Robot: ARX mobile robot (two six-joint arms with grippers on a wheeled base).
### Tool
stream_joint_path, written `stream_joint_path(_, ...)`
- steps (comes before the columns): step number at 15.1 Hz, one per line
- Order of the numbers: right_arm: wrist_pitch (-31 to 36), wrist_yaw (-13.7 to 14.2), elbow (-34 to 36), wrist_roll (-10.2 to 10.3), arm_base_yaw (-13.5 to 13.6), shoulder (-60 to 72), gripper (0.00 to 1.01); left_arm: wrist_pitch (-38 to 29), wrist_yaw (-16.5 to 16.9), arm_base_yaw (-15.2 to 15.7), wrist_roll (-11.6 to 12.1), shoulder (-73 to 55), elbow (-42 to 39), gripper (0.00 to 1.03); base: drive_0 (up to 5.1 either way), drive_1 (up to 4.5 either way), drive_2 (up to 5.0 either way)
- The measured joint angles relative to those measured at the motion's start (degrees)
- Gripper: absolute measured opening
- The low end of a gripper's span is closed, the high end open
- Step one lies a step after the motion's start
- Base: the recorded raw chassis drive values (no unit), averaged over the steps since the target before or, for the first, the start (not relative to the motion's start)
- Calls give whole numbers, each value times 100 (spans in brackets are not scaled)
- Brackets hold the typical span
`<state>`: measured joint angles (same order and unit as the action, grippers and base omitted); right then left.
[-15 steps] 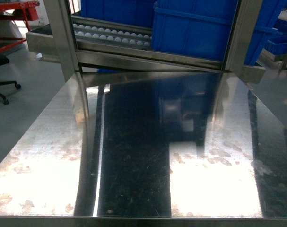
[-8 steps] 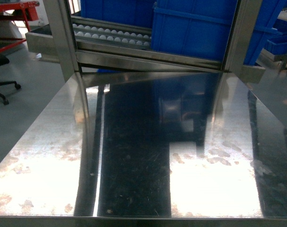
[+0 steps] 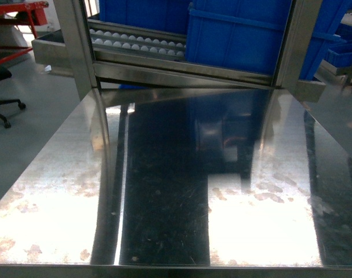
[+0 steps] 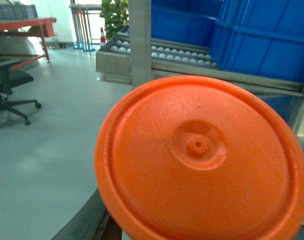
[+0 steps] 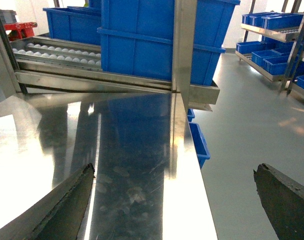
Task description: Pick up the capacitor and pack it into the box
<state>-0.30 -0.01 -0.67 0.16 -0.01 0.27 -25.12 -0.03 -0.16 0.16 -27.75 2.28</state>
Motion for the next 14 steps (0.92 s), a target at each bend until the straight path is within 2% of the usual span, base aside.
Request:
stream_joint_path(1,0,2,0,0,0,0,98,-186,4,0,0,57,-151,45,0,0,0)
stream_joint_path(8,0,0,0,-2,0,0,98,951,0,0,0,1202,-153,44,0,0,0)
stream_joint_path(14,0,0,0,-2,0,0,98,1550,2,0,0,1805,-153,44,0,0,0)
